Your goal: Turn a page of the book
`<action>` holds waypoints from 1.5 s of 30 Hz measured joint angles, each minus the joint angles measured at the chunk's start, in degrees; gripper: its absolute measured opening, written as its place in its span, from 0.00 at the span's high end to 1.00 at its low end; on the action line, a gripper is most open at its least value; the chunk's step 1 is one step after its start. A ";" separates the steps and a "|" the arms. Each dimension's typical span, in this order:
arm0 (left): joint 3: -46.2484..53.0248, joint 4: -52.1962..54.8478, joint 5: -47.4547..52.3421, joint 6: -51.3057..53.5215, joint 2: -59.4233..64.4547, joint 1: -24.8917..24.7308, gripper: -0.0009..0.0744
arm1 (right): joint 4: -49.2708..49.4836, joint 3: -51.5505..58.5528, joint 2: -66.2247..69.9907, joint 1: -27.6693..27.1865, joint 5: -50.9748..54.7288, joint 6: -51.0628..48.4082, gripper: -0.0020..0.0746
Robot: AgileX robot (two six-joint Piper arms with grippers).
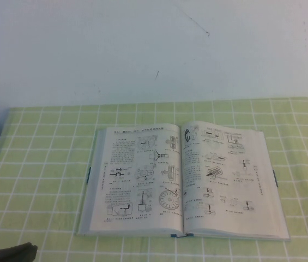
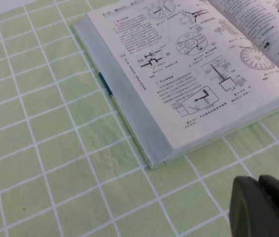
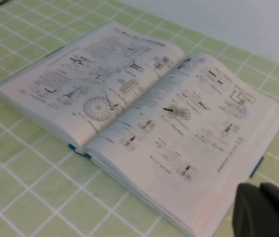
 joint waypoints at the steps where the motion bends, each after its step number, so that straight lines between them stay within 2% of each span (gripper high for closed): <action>1: 0.00 0.00 0.00 0.00 0.00 0.00 0.99 | -0.65 0.03 -0.13 0.00 -0.62 0.00 0.98; 9: 0.00 0.00 0.00 0.00 0.00 0.00 0.99 | -2.24 0.22 -7.00 1.15 -15.41 -6.47 0.98; 14: 0.00 -0.04 0.08 -0.04 0.00 0.00 0.99 | -5.45 1.42 -10.01 1.24 -20.42 -5.70 0.98; 16: 0.00 -0.04 0.08 -0.04 0.00 0.00 0.99 | -13.14 3.14 -11.16 1.24 -22.05 1.41 0.98; 20: 0.00 -0.04 0.22 -0.04 0.00 0.00 0.99 | -39.05 8.76 -15.33 1.12 -22.26 31.19 0.98; 22: 0.00 -0.04 0.22 -0.04 0.00 0.00 0.99 | -46.28 12.08 -17.58 0.31 -22.26 41.00 0.98; 24: 0.00 -0.04 0.22 -0.04 0.00 0.00 0.99 | -50.58 15.91 -20.50 -1.27 -22.26 46.28 0.98; 30: 0.00 -0.17 0.22 -0.19 0.00 0.00 0.99 | -53.29 23.93 -27.96 -4.90 -21.21 49.65 0.98; 36: 0.00 -0.17 0.22 -0.28 0.00 0.00 0.99 | -53.47 24.05 -30.18 -5.13 -16.78 49.86 0.98; 45: 0.00 -0.17 0.22 -0.28 0.00 0.00 0.99 | -53.52 23.84 -30.18 -5.13 -15.95 49.86 0.98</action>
